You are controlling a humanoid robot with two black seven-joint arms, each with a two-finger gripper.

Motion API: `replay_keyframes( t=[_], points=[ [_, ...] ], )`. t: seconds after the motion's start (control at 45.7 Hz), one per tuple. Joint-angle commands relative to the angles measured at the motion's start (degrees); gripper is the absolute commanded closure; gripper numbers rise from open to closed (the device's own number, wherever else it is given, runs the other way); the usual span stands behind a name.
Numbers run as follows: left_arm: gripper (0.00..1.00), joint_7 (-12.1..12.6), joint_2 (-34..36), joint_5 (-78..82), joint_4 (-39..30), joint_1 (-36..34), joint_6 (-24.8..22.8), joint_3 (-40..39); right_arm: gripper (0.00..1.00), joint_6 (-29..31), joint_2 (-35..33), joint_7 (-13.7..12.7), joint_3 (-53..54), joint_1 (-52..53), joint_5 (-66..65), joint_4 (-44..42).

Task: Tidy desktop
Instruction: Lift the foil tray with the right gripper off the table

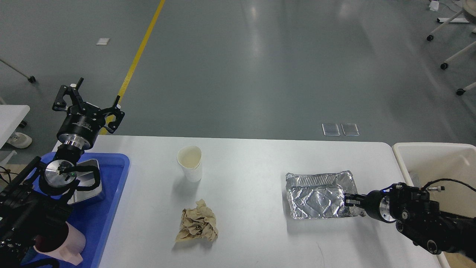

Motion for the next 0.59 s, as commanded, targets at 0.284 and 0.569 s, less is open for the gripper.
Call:
replay_keyframes(
  t=[0.284, 0.569],
  points=[
    [0.03, 0.09, -0.17, 0.09, 0.00, 0.02, 0.35, 0.18, 1.00, 10.61, -10.67, 0.45, 4.47, 2.73, 3.45, 15.61],
    [0.03, 0.09, -0.44, 0.09, -0.09, -0.07, 0.53, 0.18, 1.00, 15.88, -16.65, 0.02, 5.88, 7.99, 11.62, 23.70]
  ],
)
